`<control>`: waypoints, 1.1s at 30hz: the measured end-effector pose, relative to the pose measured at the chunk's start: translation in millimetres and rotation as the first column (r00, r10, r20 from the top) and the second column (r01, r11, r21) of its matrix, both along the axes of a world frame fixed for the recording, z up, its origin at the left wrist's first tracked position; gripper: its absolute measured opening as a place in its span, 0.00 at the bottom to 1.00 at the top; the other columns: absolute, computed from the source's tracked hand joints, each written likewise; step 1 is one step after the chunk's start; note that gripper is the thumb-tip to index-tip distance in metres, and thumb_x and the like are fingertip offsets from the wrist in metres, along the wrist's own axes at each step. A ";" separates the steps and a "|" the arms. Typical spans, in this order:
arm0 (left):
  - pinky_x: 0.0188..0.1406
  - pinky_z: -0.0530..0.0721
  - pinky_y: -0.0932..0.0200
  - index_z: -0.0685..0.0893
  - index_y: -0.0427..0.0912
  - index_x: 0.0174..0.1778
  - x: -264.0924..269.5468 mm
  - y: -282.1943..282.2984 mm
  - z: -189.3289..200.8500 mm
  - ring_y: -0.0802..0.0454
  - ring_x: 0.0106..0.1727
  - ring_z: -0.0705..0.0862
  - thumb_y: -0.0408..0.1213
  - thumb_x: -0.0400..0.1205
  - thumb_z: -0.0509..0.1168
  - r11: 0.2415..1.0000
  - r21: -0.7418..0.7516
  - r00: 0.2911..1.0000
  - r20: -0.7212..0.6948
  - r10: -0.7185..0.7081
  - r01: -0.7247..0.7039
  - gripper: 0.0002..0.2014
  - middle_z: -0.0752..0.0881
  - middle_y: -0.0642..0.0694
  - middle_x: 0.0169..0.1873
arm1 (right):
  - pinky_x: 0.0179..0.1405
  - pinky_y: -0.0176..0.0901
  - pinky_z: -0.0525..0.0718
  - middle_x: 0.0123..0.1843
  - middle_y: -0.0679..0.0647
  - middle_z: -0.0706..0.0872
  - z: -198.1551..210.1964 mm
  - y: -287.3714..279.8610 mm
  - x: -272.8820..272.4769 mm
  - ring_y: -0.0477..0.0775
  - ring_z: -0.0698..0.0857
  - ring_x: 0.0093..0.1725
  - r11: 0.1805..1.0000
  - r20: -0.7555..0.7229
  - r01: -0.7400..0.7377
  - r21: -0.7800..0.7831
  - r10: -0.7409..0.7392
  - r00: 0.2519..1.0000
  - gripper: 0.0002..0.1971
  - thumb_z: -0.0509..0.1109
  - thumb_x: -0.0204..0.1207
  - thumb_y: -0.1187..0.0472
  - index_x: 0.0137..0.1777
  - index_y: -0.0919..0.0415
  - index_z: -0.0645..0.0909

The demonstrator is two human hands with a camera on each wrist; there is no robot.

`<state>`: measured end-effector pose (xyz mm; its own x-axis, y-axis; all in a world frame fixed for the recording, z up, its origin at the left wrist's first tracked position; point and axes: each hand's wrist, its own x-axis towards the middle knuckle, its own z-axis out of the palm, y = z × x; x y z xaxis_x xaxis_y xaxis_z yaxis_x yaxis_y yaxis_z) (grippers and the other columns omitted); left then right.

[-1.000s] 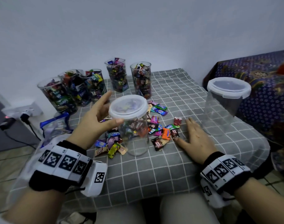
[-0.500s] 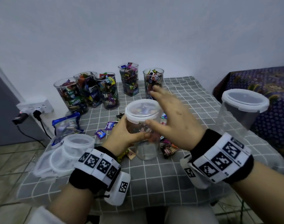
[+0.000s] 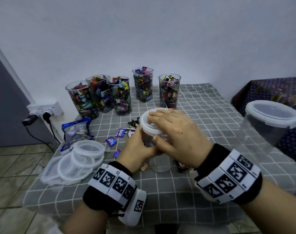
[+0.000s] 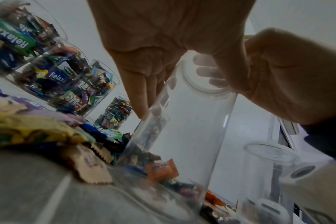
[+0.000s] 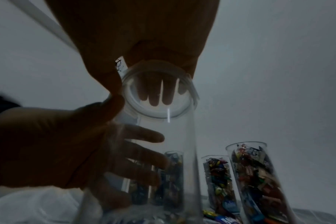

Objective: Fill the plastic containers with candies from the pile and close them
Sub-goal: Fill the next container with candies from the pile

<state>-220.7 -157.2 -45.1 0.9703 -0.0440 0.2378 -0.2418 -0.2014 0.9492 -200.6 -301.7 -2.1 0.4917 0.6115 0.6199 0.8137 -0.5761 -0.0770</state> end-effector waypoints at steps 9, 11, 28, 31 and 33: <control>0.43 0.65 0.79 0.71 0.41 0.63 -6.1 -17.8 7.3 0.66 0.43 0.72 0.41 0.79 0.63 0.817 0.507 0.961 0.172 0.215 -0.274 0.19 0.70 0.64 0.45 | 0.34 0.50 0.79 0.36 0.57 0.81 6.4 40.4 -7.0 0.60 0.79 0.36 0.962 0.096 0.271 0.038 -0.274 0.957 0.07 0.66 0.61 0.57 0.35 0.60 0.79; 0.46 0.62 0.81 0.70 0.39 0.66 -4.5 -16.3 5.3 0.65 0.44 0.67 0.34 0.81 0.62 0.789 0.551 0.962 0.192 0.195 -0.270 0.18 0.70 0.56 0.51 | 0.34 0.50 0.78 0.35 0.58 0.80 4.3 39.6 -6.0 0.61 0.79 0.34 0.965 0.129 0.261 0.040 -0.264 0.956 0.06 0.64 0.61 0.58 0.34 0.60 0.77; 0.53 0.83 0.58 0.77 0.58 0.54 -4.4 -10.9 -0.9 0.62 0.50 0.84 0.58 0.53 0.75 0.962 0.189 0.980 0.013 0.200 -0.199 0.32 0.86 0.58 0.49 | 0.43 0.43 0.77 0.48 0.54 0.84 14.1 12.7 2.8 0.54 0.81 0.48 0.963 -0.170 0.140 0.231 -0.102 0.980 0.23 0.57 0.71 0.43 0.48 0.61 0.84; 0.56 0.77 0.69 0.70 0.62 0.52 -4.8 -8.6 -2.2 0.72 0.53 0.79 0.51 0.54 0.82 0.973 0.155 0.983 -0.032 0.180 -0.173 0.35 0.79 0.70 0.50 | 0.47 0.43 0.73 0.51 0.52 0.82 19.3 -10.2 23.2 0.51 0.79 0.51 0.927 -0.350 0.303 0.220 -0.215 0.912 0.17 0.60 0.79 0.48 0.55 0.59 0.82; 0.58 0.75 0.68 0.69 0.61 0.56 -4.3 -6.9 -1.3 0.68 0.55 0.79 0.49 0.56 0.83 0.971 0.170 0.984 -0.031 0.175 -0.168 0.37 0.78 0.70 0.50 | 0.48 0.49 0.78 0.45 0.53 0.84 16.9 -19.6 38.4 0.54 0.81 0.46 0.928 -0.579 0.331 0.174 -0.176 0.796 0.14 0.64 0.80 0.49 0.52 0.59 0.83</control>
